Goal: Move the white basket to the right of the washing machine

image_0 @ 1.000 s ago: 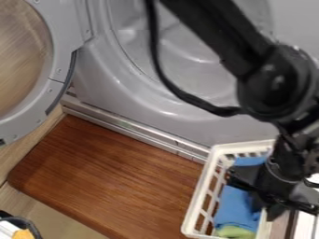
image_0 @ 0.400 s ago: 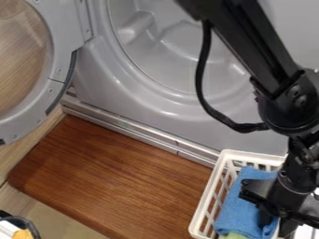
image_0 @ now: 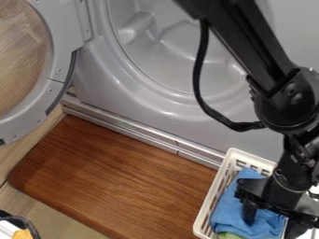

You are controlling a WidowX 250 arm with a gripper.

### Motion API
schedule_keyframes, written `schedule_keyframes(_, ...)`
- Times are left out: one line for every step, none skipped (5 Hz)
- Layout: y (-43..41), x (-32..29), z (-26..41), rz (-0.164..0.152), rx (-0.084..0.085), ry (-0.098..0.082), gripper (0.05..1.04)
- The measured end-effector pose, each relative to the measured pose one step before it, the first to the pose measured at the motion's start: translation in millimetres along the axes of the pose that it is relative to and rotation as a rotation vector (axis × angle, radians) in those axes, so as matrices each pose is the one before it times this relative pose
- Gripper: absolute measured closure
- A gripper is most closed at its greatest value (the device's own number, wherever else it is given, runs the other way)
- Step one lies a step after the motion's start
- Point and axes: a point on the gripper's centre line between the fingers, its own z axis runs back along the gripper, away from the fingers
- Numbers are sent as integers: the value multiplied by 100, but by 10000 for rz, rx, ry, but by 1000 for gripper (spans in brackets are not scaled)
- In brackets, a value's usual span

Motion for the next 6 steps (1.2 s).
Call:
schedule_keyframes(323, 172, -172, -40, -106, -39, 79)
schedule_keyframes(-260, 310, 511, -94, -238, -178, 83)
schedule_keyframes(-315, 491, 1255, -38, -114, -349, 83)
schedule_keyframes(-898, 252, 2186, -449, -88, -574, 83)
schedule_keyframes(141, 53, 2661, 159, -229, -372, 83)
schedule_keyframes(309, -119, 1555, 224, -207, -474, 83)
